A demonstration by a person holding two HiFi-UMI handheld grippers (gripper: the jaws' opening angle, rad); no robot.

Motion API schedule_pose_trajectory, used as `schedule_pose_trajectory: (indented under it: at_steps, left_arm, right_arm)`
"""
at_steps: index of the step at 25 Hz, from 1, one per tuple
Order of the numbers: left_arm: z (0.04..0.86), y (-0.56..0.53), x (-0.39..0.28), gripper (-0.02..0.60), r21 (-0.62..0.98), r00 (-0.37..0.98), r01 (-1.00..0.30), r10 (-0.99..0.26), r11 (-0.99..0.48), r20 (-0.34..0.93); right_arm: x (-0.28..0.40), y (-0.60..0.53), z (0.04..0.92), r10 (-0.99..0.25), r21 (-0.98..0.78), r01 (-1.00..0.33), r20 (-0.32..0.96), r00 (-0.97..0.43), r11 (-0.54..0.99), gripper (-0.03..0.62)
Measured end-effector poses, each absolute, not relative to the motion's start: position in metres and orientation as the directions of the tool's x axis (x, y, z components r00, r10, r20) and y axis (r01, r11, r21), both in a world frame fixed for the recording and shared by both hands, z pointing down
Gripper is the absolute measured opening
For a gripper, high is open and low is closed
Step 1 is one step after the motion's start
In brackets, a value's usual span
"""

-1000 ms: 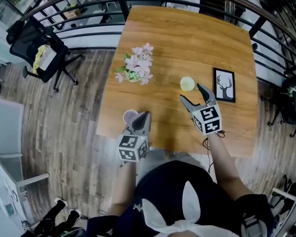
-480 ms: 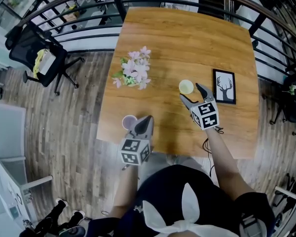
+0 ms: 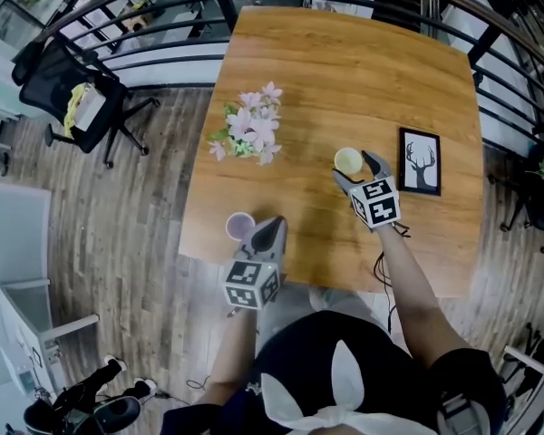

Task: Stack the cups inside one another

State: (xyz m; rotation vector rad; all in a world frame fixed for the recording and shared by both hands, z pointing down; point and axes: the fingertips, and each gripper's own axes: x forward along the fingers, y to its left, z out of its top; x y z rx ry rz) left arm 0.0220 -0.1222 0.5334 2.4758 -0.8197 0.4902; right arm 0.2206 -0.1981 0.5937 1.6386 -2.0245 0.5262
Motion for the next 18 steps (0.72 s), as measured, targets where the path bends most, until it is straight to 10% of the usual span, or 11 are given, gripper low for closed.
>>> schedule_pose_trajectory:
  at_steps: [18]
  left_arm:
    - [0.549, -0.121, 0.015, 0.018, 0.336, 0.735, -0.653, -0.46, -0.679, 0.498]
  right_arm:
    - [0.231, -0.214, 0.638, -0.749, -0.016, -0.984, 0.646, -0.146, 0.178, 0.368]
